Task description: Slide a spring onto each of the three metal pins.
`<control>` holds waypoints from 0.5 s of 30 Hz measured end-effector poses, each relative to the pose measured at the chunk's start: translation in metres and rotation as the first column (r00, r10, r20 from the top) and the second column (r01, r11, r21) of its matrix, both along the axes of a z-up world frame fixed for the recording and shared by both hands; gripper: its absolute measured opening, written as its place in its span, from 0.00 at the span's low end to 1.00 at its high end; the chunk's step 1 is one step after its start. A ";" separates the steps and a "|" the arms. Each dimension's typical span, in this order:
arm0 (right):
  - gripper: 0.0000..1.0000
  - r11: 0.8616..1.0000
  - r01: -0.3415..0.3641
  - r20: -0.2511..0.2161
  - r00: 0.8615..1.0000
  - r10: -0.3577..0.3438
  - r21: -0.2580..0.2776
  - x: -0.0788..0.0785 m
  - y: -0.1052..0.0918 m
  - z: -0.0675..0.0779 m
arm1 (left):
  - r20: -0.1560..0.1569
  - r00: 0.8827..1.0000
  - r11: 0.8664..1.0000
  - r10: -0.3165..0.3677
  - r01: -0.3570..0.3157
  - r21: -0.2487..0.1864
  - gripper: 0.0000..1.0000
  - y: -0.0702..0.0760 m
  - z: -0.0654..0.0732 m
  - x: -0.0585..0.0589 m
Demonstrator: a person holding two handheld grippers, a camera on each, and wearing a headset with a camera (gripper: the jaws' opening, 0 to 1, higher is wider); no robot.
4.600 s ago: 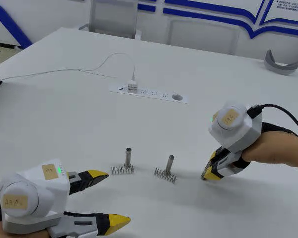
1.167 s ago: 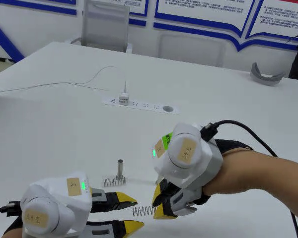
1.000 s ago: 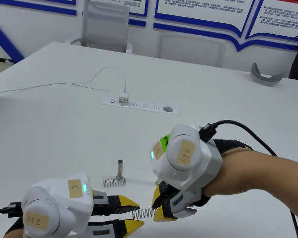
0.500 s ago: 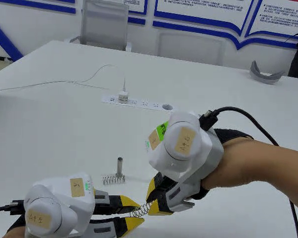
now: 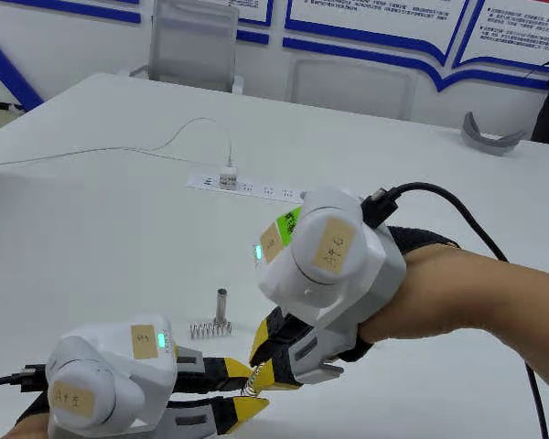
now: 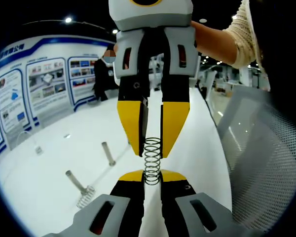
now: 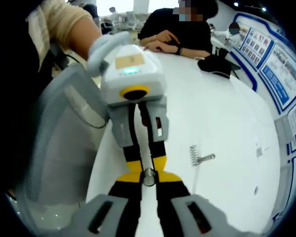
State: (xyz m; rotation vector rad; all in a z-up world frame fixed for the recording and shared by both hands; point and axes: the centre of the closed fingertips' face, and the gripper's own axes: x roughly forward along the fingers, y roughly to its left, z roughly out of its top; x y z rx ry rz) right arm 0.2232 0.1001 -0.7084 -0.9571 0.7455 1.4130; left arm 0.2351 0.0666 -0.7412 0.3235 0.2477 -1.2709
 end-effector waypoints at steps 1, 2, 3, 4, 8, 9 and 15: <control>0.12 1.000 0.003 0.000 1.000 -0.003 0.003 0.000 0.000 0.000 | -0.001 1.000 1.000 0.001 -0.001 -0.001 0.11 0.000 0.000 0.000; 0.12 1.000 0.005 -0.001 1.000 -0.005 0.008 0.001 0.001 0.000 | -0.003 1.000 1.000 0.002 -0.002 -0.003 0.11 0.000 0.000 0.000; 0.12 1.000 0.009 -0.001 1.000 -0.009 0.014 0.001 0.001 0.001 | -0.005 1.000 1.000 0.004 -0.004 -0.006 0.11 0.001 0.000 0.001; 0.12 1.000 0.012 0.000 1.000 -0.012 0.019 0.002 0.002 0.001 | -0.006 1.000 1.000 0.006 -0.006 -0.008 0.11 0.001 0.001 0.001; 0.17 1.000 0.019 -0.006 1.000 -0.019 0.013 0.002 -0.001 0.000 | -0.009 1.000 1.000 0.010 -0.010 -0.015 0.11 0.002 0.002 0.002; 0.17 1.000 0.021 -0.005 1.000 -0.021 0.010 0.002 -0.002 -0.001 | -0.009 1.000 1.000 0.011 -0.011 -0.016 0.11 0.002 0.002 0.002; 0.15 0.999 0.036 -0.015 0.999 -0.035 0.008 0.005 -0.004 -0.009 | -0.009 1.000 1.000 0.012 -0.012 -0.025 0.11 0.001 0.004 0.004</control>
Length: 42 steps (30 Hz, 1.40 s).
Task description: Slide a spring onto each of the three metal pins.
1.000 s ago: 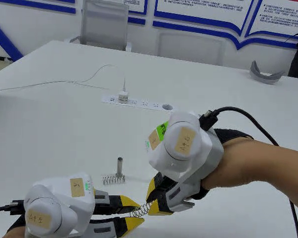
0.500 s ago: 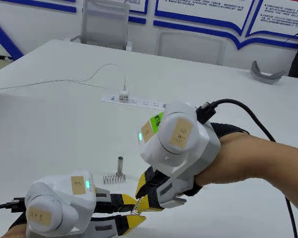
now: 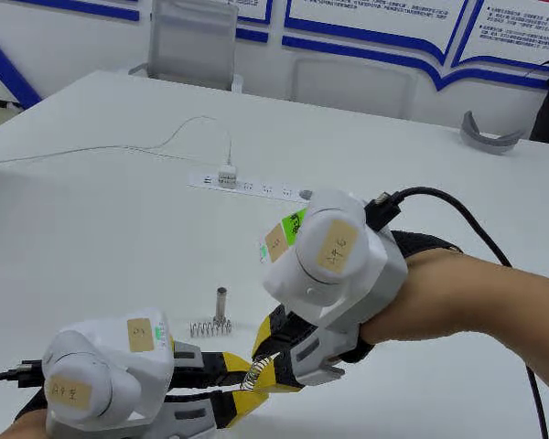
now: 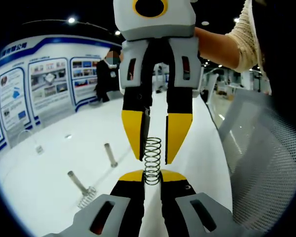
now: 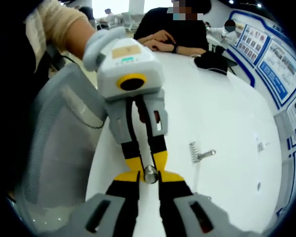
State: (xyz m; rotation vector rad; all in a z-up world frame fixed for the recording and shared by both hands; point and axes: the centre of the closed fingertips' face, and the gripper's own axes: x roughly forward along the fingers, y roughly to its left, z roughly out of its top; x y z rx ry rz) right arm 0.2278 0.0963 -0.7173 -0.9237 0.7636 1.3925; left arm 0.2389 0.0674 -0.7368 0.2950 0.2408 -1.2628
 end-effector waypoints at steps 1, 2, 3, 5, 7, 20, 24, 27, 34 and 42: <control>0.15 1.000 0.001 -0.001 1.000 -0.001 0.001 0.000 0.000 0.000 | 0.001 1.000 1.000 0.000 0.000 -0.001 0.11 0.000 0.000 0.000; 0.15 1.000 0.003 0.002 1.000 -0.003 0.002 0.001 0.001 -0.001 | 0.002 1.000 1.000 0.000 0.000 -0.001 0.11 0.000 0.001 0.000; 0.14 1.000 0.004 0.002 1.000 -0.004 0.002 0.001 0.001 -0.001 | 0.002 1.000 1.000 0.000 0.000 -0.001 0.11 0.000 0.001 0.000; 0.13 1.000 0.007 0.000 1.000 -0.007 0.004 0.002 0.002 -0.001 | 0.001 1.000 1.000 0.001 -0.001 -0.003 0.11 0.000 0.001 0.000; 0.13 1.000 0.008 -0.001 1.000 -0.008 0.006 0.002 0.002 -0.001 | 0.001 1.000 1.000 0.004 -0.004 -0.004 0.11 0.000 0.002 0.001; 0.12 1.000 0.022 0.002 1.000 -0.022 0.005 0.009 -0.001 0.003 | -0.010 0.999 0.999 0.037 -0.038 -0.012 0.20 0.005 0.001 0.006; 0.12 0.999 0.040 0.010 0.999 -0.040 0.006 0.015 -0.007 0.007 | -0.018 0.998 0.998 0.063 -0.063 -0.011 0.25 0.011 0.000 0.010; 0.12 0.998 0.059 0.015 0.998 -0.059 0.005 0.020 -0.012 0.009 | -0.027 0.995 0.996 0.091 -0.092 -0.013 0.30 0.019 -0.001 0.014; 0.12 0.995 0.098 0.028 0.995 -0.098 0.002 0.030 -0.024 0.015 | -0.039 0.987 0.987 0.158 -0.159 -0.009 0.43 0.037 -0.004 0.023; 0.12 0.989 0.148 0.053 0.988 -0.148 -0.001 0.049 -0.041 0.024 | -0.049 0.974 0.975 0.221 -0.222 -0.010 0.52 0.054 -0.006 0.031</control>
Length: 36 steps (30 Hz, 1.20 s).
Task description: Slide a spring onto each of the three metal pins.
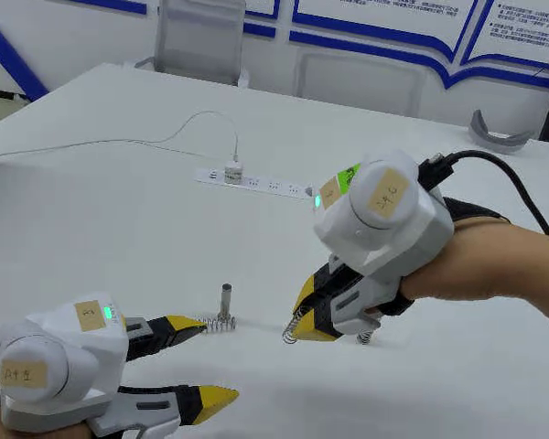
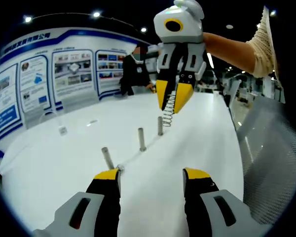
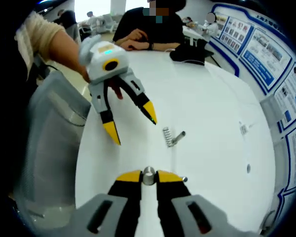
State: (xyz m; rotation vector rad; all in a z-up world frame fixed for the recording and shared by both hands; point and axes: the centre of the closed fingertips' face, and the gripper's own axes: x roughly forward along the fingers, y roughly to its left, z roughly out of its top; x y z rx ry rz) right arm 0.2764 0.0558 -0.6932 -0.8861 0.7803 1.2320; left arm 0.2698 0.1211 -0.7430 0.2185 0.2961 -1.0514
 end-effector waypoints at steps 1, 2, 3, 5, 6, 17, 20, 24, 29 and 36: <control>0.12 1.000 0.006 0.002 1.000 -0.006 -0.002 0.002 -0.002 0.001 | -0.001 1.000 1.000 0.004 -0.004 0.000 0.53 0.001 0.000 0.000; 0.12 1.000 0.010 0.006 1.000 -0.010 -0.004 0.004 -0.004 0.001 | -0.002 1.000 1.000 0.008 -0.008 0.000 0.53 0.002 -0.001 0.001; 0.12 1.000 0.018 0.012 1.000 -0.017 -0.008 0.008 -0.006 0.002 | -0.004 1.000 1.000 0.014 -0.014 0.001 0.54 0.003 -0.001 0.001; 0.12 0.999 0.028 0.019 0.999 -0.028 -0.017 0.014 -0.010 0.003 | -0.009 1.000 1.000 0.023 -0.023 0.000 0.56 0.005 -0.003 0.002; 0.12 0.999 0.031 0.021 0.999 -0.031 -0.020 0.017 -0.011 0.003 | -0.010 1.000 1.000 0.026 -0.026 0.000 0.56 0.006 -0.003 0.003; 0.12 0.995 0.074 0.027 0.997 -0.073 -0.068 0.046 -0.025 -0.007 | -0.021 0.999 0.999 0.043 -0.043 -0.001 0.60 0.010 -0.007 0.003; 0.12 0.994 0.084 0.022 0.996 -0.083 -0.076 0.052 -0.026 -0.013 | -0.022 0.999 0.999 0.048 -0.048 -0.002 0.61 0.011 -0.007 0.003; 0.12 0.992 0.091 0.019 0.996 -0.090 -0.088 0.058 -0.025 -0.020 | -0.025 0.998 0.999 0.050 -0.050 -0.003 0.61 0.012 -0.008 0.003; 0.12 0.991 0.094 0.015 0.996 -0.093 -0.094 0.063 -0.022 -0.027 | -0.032 0.998 0.999 0.052 -0.052 -0.003 0.61 0.013 -0.010 0.002; 0.12 0.989 0.094 0.010 0.996 -0.093 -0.112 0.066 -0.023 -0.033 | -0.036 0.998 0.999 0.054 -0.054 -0.002 0.60 0.014 -0.011 0.002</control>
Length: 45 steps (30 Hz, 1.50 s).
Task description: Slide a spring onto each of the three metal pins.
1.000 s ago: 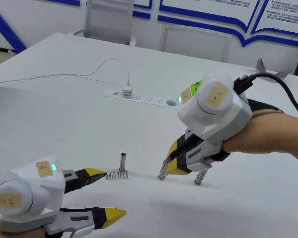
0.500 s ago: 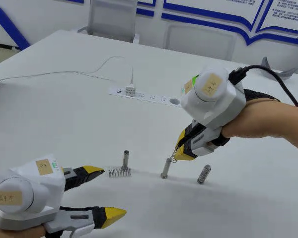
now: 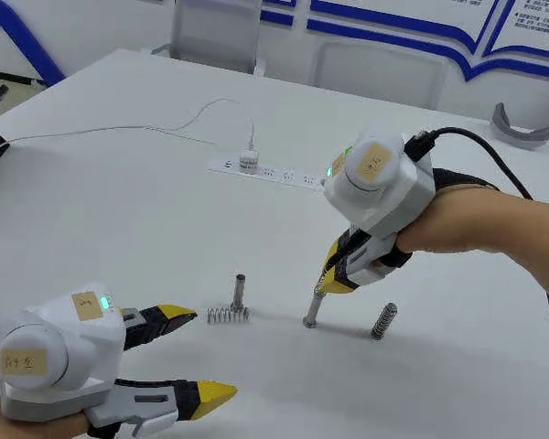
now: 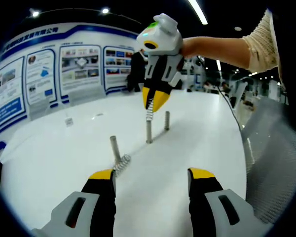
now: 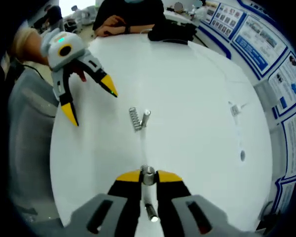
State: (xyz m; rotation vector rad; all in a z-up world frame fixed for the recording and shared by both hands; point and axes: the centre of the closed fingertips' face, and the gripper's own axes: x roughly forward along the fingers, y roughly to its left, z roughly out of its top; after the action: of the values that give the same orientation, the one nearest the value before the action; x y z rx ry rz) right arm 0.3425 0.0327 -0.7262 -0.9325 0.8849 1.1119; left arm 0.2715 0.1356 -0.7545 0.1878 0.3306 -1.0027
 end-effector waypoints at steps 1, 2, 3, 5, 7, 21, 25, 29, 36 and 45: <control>0.12 1.000 0.001 -0.003 1.000 -0.001 0.001 0.000 0.000 0.000 | -0.001 1.000 1.000 0.000 0.000 -0.001 0.60 0.000 0.000 0.000; 0.12 1.000 0.001 -0.006 1.000 -0.001 0.001 0.000 0.000 -0.001 | -0.001 1.000 1.000 0.000 0.000 0.001 0.60 0.000 -0.001 0.000; 0.12 1.000 0.001 -0.006 1.000 -0.001 0.000 0.001 0.000 -0.002 | -0.002 1.000 1.000 0.000 0.000 0.002 0.60 0.000 -0.001 0.000; 0.12 1.000 0.000 -0.012 1.000 0.000 -0.004 0.001 0.000 -0.004 | -0.004 1.000 1.000 0.001 -0.001 0.000 0.59 0.000 -0.002 0.000; 0.12 1.000 0.000 -0.017 1.000 0.000 -0.005 0.002 0.001 -0.006 | -0.005 1.000 1.000 0.002 -0.002 -0.001 0.59 0.001 -0.002 0.000; 0.12 0.999 -0.002 -0.049 0.999 0.001 -0.036 0.004 0.005 -0.029 | -0.012 1.000 1.000 0.007 -0.007 0.000 0.59 0.002 -0.003 0.000; 0.12 0.999 0.002 -0.068 0.998 -0.005 -0.046 0.004 0.004 -0.038 | -0.013 1.000 1.000 0.007 -0.007 0.001 0.59 0.002 -0.004 0.000; 0.12 0.998 0.003 -0.078 0.997 -0.007 -0.056 0.003 0.005 -0.044 | -0.016 1.000 1.000 0.009 -0.009 0.001 0.59 0.003 -0.004 -0.001; 0.12 0.998 0.005 -0.095 0.995 -0.011 -0.058 0.001 0.004 -0.053 | -0.017 1.000 1.000 0.012 -0.012 0.001 0.59 0.003 -0.005 -0.001; 0.13 0.998 0.005 -0.101 0.995 -0.011 -0.059 -0.002 0.003 -0.059 | -0.020 1.000 1.000 0.016 -0.016 0.003 0.59 0.005 -0.006 0.000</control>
State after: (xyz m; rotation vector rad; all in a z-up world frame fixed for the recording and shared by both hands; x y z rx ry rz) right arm 0.3406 0.0354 -0.7856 -0.9266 1.0079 1.1393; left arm 0.2713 0.1404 -0.7609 0.1774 0.3509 -0.9891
